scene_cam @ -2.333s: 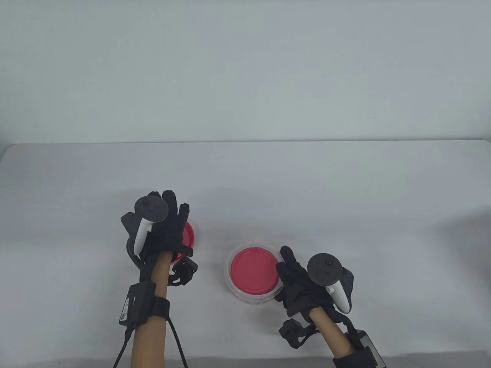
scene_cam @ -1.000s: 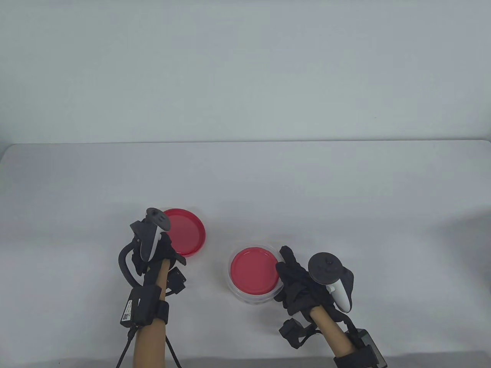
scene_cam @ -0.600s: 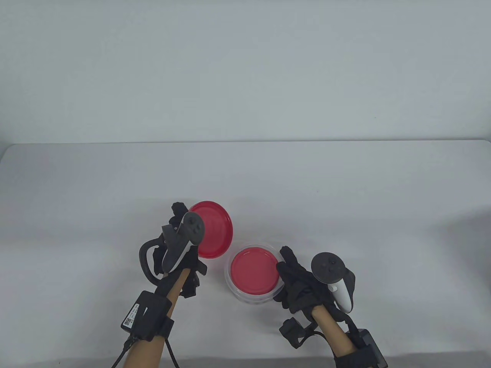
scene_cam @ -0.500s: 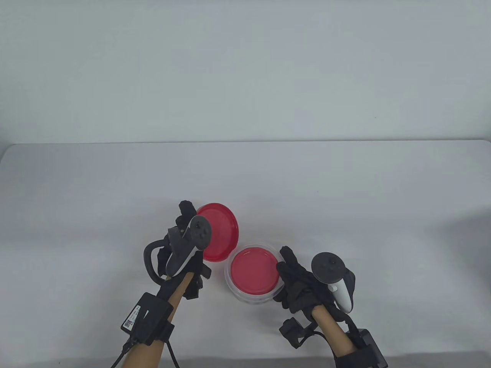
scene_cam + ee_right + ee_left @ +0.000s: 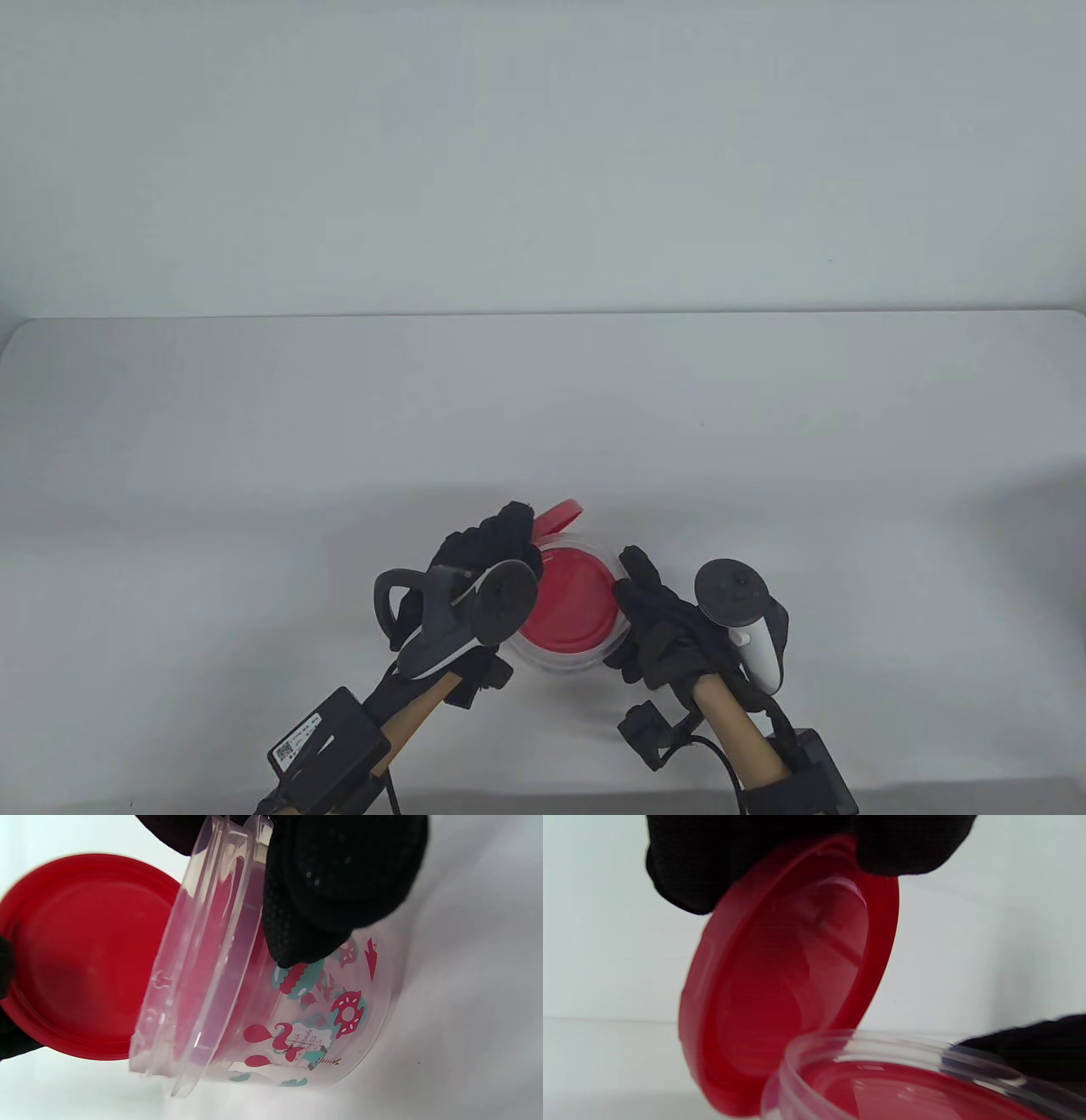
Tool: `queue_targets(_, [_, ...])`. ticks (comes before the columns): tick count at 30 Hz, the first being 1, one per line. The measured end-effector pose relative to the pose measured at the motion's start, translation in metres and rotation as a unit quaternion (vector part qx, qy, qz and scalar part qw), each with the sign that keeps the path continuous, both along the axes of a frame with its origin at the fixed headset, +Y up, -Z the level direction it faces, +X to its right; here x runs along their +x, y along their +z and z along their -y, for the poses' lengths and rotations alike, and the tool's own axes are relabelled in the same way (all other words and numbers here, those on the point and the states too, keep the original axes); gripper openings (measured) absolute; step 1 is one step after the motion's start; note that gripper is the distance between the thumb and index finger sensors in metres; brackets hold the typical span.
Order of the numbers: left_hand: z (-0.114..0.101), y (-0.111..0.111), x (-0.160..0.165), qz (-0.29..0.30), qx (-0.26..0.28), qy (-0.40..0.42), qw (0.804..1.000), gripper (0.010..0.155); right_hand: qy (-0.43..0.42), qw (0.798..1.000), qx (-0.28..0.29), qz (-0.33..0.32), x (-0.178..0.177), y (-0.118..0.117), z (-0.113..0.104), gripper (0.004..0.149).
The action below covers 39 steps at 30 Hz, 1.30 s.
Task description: Nest food storage containers
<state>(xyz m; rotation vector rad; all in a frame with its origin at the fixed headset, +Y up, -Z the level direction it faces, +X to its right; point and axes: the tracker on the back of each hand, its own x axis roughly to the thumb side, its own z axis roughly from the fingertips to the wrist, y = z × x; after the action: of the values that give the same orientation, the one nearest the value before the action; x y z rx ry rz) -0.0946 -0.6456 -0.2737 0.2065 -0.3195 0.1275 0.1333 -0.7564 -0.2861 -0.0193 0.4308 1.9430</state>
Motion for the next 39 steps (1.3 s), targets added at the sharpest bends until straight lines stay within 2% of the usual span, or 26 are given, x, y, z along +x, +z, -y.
queue_targets(1, [0.005,0.005,0.004,0.022,-0.020,0.004,1.000,0.058,-0.003,1.000,-0.002,0.001,0.000,0.000,0.000,0.061])
queue_targets(3, [0.013,0.012,0.011,0.050,-0.027,0.007,0.998,0.059,-0.006,1.000,-0.004,-0.001,0.001,0.000,0.000,0.061])
queue_targets(7, [0.030,0.024,0.022,0.104,-0.026,-0.052,0.993,0.059,-0.047,0.999,-0.022,0.001,0.004,0.000,0.004,0.060])
queue_targets(12, [0.047,0.034,0.033,0.142,-0.030,-0.107,0.984,0.058,-0.100,0.994,-0.044,0.015,0.006,-0.001,0.007,0.058])
queue_targets(16, [0.058,0.037,0.041,0.146,-0.040,-0.167,0.974,0.057,-0.094,0.994,-0.052,0.017,0.006,0.000,0.008,0.057])
queue_targets(18, [0.059,0.037,0.042,0.146,-0.035,-0.168,0.974,0.057,-0.082,0.995,-0.048,0.019,0.007,-0.001,0.008,0.056])
queue_targets(23, [0.063,0.038,0.043,0.151,-0.064,-0.181,0.970,0.054,-0.014,1.000,-0.023,0.015,0.007,-0.002,0.006,0.051])
queue_targets(29, [0.065,0.040,0.046,0.153,-0.053,-0.194,0.968,0.055,-0.103,0.992,-0.064,0.036,0.008,-0.004,0.015,0.042])
queue_targets(32, [0.068,0.041,0.047,0.151,-0.043,-0.220,0.963,0.054,-0.150,0.984,-0.087,0.042,0.008,-0.004,0.020,0.042])
queue_targets(34, [0.069,0.041,0.046,0.152,-0.055,-0.206,0.965,0.053,-0.179,0.978,-0.101,0.042,0.008,-0.004,0.024,0.042])
queue_targets(39, [0.069,0.040,0.045,0.155,-0.063,-0.212,0.963,0.051,-0.206,0.971,-0.114,0.037,0.008,-0.005,0.027,0.042])
